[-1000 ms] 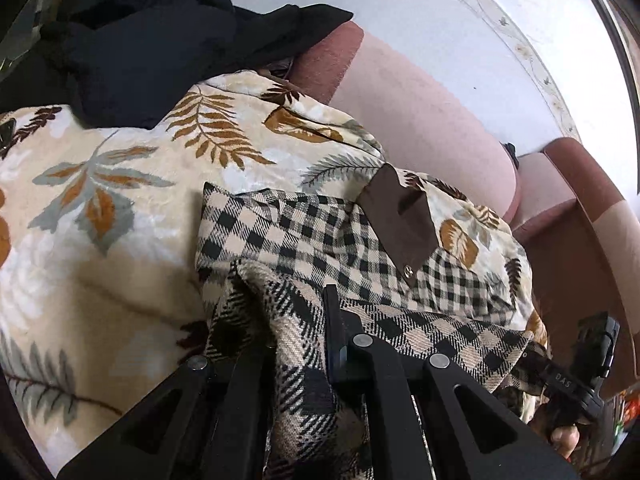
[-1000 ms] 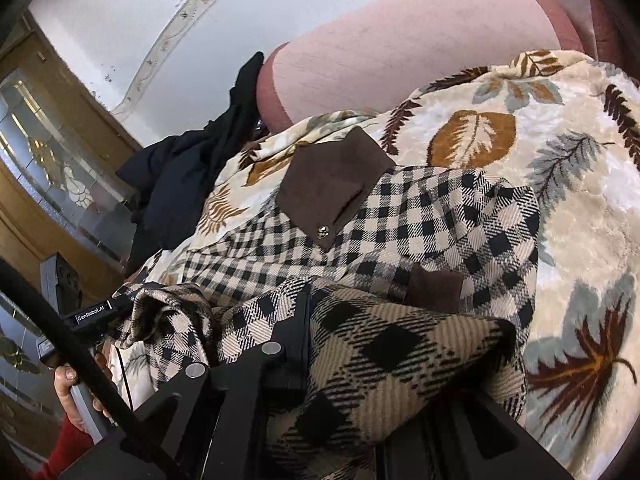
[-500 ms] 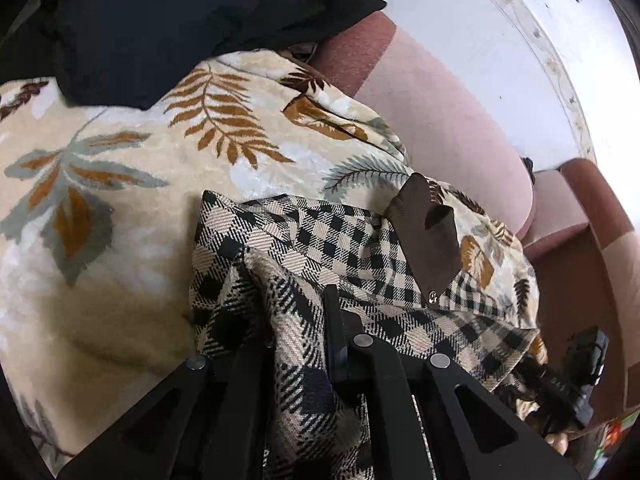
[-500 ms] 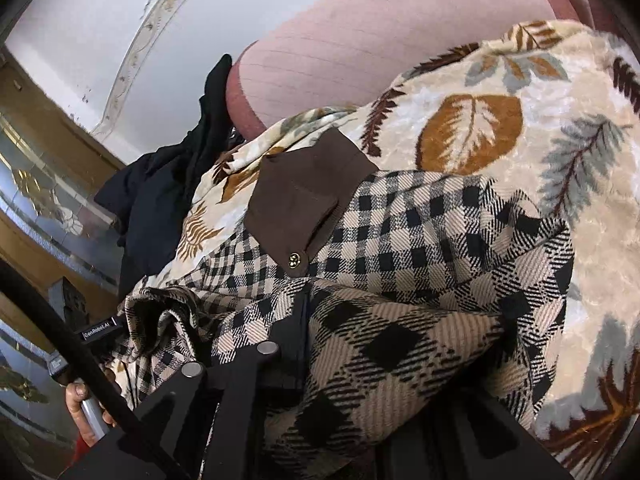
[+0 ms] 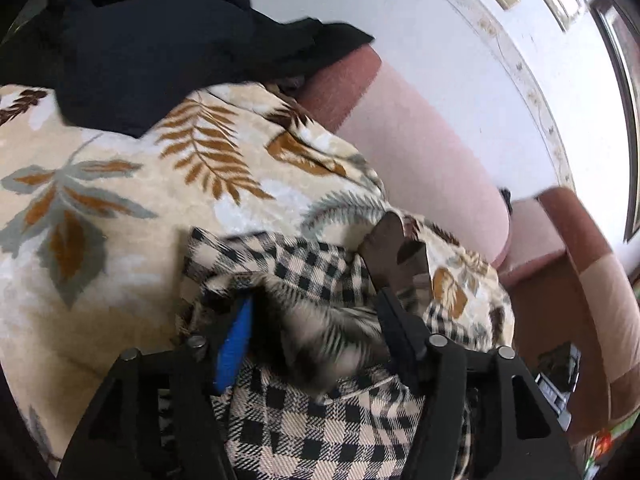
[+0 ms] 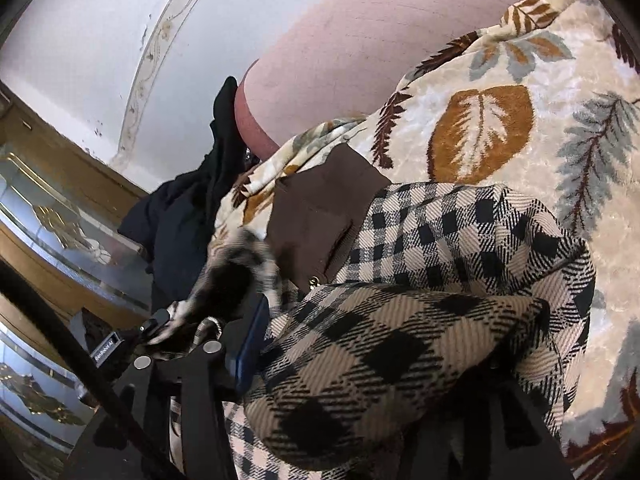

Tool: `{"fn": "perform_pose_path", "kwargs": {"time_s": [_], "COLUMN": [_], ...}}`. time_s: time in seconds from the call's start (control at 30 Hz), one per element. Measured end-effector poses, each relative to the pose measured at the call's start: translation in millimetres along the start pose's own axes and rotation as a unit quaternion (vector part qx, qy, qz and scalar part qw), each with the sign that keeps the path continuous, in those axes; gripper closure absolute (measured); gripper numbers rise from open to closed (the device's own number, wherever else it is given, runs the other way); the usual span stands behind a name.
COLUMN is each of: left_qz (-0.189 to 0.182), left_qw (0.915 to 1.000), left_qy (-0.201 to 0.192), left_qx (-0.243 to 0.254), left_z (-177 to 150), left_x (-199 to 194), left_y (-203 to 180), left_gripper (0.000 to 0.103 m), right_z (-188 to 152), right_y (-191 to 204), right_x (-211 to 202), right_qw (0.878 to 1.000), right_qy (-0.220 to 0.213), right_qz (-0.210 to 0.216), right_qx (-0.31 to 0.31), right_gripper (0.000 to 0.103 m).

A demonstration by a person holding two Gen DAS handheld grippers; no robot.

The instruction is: Fold large clothes

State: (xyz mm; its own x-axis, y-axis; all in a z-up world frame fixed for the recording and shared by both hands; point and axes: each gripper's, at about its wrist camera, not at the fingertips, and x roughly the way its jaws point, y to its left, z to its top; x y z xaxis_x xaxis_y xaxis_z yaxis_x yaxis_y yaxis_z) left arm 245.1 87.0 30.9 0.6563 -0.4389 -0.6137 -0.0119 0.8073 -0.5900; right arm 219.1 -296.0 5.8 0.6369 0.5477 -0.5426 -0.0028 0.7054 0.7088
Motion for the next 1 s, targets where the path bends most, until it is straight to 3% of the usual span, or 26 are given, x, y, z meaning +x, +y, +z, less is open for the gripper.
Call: {"fn": "perform_pose_path", "kwargs": {"time_s": [0.1, 0.23, 0.3, 0.4, 0.57, 0.73, 0.87, 1.0], "left_qz": [-0.008, 0.001, 0.005, 0.01, 0.015, 0.037, 0.104, 0.136], "left_qw": [0.9996, 0.9996, 0.9999, 0.9997, 0.9974, 0.9928, 0.9842, 0.9784], "left_qy": [-0.006, -0.009, -0.01, -0.016, -0.016, 0.019, 0.034, 0.036], "left_qx": [-0.027, -0.025, -0.013, 0.013, 0.068, 0.112, 0.139, 0.151], "left_z": [4.8, 6.1, 5.0, 2.5, -2.9, -11.0, -20.8, -19.5], "left_x": [-5.4, -8.4, -9.9, -13.6, -17.7, -5.2, 6.1, 3.4], "left_y": [9.3, 9.3, 4.9, -4.8, -22.8, -33.4, -29.9, -18.4], "left_gripper": [0.04, 0.04, 0.04, 0.04, 0.04, 0.04, 0.04, 0.04], "right_z": [3.1, 7.1, 7.8, 10.8, 18.1, 12.5, 2.0, -17.2], "right_y": [-2.3, -4.9, -5.2, -7.4, -8.2, 11.0, 23.6, 46.7], "right_x": [-6.5, -13.4, -14.1, -23.2, -43.5, -35.0, -20.0, -7.9], "right_qw": [0.999, 0.998, 0.998, 0.997, 0.995, 0.998, 0.995, 0.963], "right_qy": [-0.01, -0.021, -0.024, -0.049, -0.079, -0.055, -0.02, 0.019], "right_qz": [0.032, 0.048, 0.048, 0.039, 0.032, -0.007, -0.069, -0.187], "right_qx": [0.019, 0.037, 0.039, 0.045, 0.043, -0.011, -0.068, -0.191], "right_gripper": [0.042, 0.042, 0.04, 0.027, 0.026, 0.025, 0.026, 0.026]}}
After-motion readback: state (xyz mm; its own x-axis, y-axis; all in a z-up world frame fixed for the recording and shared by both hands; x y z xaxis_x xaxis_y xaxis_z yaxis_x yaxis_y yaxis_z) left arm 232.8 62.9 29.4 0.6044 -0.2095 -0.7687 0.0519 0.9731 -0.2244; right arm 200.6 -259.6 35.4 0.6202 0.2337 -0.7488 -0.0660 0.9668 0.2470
